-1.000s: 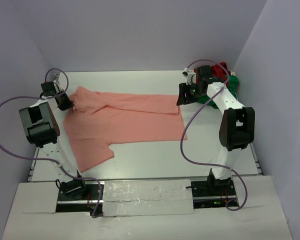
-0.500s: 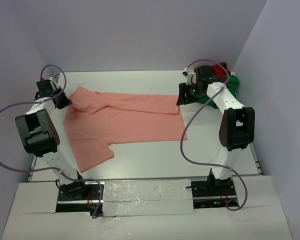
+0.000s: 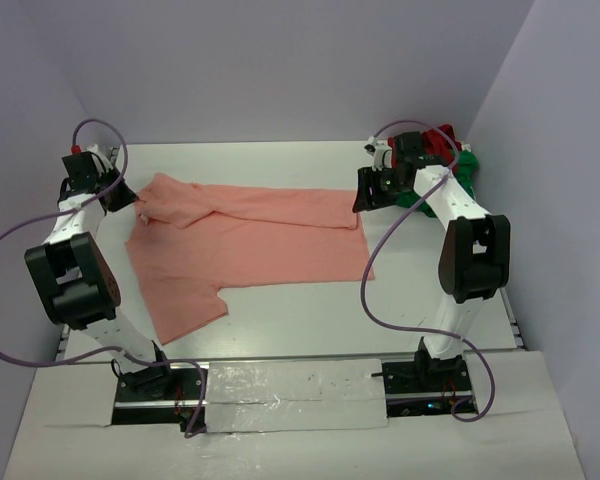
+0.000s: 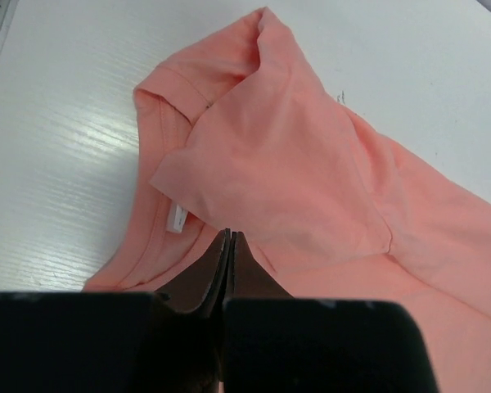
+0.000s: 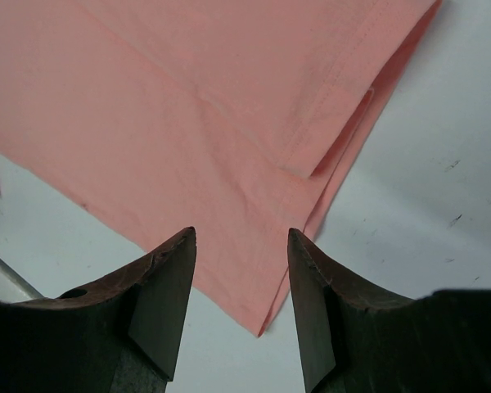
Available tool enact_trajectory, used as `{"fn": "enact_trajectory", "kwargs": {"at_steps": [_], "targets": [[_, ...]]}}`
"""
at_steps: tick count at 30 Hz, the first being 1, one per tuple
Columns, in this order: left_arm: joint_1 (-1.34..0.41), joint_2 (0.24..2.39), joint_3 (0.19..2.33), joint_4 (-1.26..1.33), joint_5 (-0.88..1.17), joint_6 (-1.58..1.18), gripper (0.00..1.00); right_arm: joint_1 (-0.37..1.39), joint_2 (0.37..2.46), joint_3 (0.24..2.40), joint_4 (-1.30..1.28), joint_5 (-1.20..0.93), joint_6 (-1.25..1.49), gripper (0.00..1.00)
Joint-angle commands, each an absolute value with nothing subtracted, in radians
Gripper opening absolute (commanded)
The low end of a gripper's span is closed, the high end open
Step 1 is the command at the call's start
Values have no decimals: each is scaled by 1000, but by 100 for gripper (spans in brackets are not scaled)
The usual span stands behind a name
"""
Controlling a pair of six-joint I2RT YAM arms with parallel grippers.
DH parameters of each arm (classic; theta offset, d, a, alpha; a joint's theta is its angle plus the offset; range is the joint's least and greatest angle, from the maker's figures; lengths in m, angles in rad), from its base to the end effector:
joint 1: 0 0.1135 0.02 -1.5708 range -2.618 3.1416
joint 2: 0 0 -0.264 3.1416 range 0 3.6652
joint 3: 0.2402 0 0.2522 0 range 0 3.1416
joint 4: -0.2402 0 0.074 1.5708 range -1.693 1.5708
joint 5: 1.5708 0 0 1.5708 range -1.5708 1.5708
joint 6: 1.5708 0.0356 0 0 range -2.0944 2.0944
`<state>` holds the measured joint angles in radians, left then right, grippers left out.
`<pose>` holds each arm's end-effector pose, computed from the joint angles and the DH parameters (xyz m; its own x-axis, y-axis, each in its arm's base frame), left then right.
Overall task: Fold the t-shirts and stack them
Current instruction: Fold the tshirt
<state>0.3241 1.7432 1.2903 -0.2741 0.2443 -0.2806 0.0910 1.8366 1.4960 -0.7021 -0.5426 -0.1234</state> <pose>0.3752 0.1170 0.2482 -0.5673 -0.4740 -0.6734 -0.3068 0.8805 -0.3614 0.3896 0.0540 0.2527 -0.8122 -0.1799 -0.5550 -0.4402 0.8132 0.3806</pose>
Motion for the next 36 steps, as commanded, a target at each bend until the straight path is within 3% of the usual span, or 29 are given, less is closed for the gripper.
{"fn": "enact_trajectory", "kwargs": {"at_steps": [1, 8, 15, 24, 36], "targets": [[324, 1729, 1322, -322, 299, -261, 3, 84, 1766, 1488, -692, -554, -141, 56], [261, 1810, 1324, -394, 399, -163, 41, 84, 1790, 1500, -699, -558, -140, 56], [120, 1854, 1342, -457, 382, -60, 44, 84, 1799, 1512, -703, -564, -135, 56], [61, 1950, 1356, -449, 296, -74, 44, 84, 1789, 1505, -707, -558, -144, 56], [43, 1836, 1249, -265, 101, -84, 44, 84, 1799, 1500, -710, -571, -149, 57]]}}
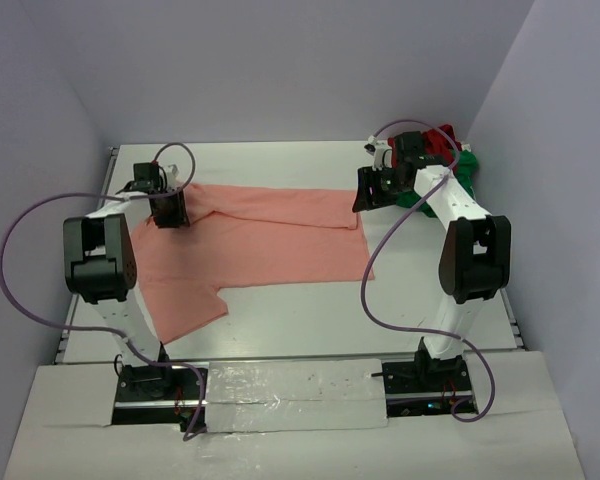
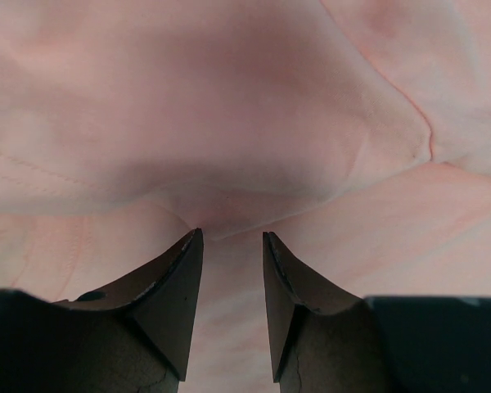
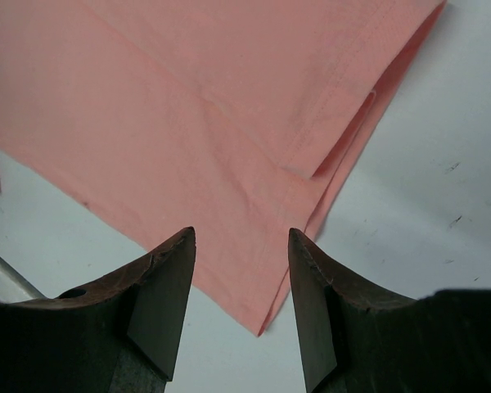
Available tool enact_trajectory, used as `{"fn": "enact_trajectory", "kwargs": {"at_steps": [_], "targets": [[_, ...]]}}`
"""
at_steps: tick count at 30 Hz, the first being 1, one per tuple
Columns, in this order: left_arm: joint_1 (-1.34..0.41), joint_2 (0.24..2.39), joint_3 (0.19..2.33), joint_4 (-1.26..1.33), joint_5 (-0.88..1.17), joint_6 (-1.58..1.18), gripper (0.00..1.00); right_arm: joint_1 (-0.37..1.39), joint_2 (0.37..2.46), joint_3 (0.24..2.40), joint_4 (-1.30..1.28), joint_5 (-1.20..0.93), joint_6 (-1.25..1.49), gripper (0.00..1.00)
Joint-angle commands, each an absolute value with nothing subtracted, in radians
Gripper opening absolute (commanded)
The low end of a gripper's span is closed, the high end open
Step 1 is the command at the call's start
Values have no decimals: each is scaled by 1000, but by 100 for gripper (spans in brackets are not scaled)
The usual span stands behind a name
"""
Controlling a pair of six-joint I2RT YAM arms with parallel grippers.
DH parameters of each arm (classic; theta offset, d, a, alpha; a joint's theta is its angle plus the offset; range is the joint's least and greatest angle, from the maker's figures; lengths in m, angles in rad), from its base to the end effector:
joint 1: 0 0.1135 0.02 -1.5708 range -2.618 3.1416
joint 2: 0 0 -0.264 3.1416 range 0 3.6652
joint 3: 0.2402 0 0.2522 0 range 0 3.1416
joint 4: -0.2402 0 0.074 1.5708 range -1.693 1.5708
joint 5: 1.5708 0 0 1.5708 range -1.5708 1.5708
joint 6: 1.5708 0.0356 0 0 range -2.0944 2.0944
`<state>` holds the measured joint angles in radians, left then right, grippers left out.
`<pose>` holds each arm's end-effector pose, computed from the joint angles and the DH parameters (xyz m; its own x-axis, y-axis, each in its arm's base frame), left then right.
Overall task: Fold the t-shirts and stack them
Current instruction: Fold the tshirt
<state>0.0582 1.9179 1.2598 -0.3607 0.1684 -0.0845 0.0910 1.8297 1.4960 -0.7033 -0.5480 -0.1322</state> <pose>0.3972 0.0172 0.1665 -0.8496 -0.1328 -0.5105 -0.0414 0.9816 -0.1865 0.3885 0.0541 0.2553 -0.8048 -0.1864 -0.5635 -0.4516 0.8084 0.3775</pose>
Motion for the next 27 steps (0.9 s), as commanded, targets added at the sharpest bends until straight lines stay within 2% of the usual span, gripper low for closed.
{"fn": "enact_trajectory", "kwargs": {"at_steps": [1, 8, 24, 27], "targets": [[40, 1832, 1247, -261, 91, -87, 44, 84, 1801, 1502, -710, -568, -149, 57], [23, 1804, 1206, -201, 38, -78, 43, 84, 1798, 1497, -710, -572, -156, 57], [11, 1931, 1292, -279, 23, -89, 43, 78, 1789, 1519, -724, -566, -163, 57], [11, 1948, 1295, -284, 25, -95, 35, 77, 1787, 1516, -726, -566, -164, 57]]}}
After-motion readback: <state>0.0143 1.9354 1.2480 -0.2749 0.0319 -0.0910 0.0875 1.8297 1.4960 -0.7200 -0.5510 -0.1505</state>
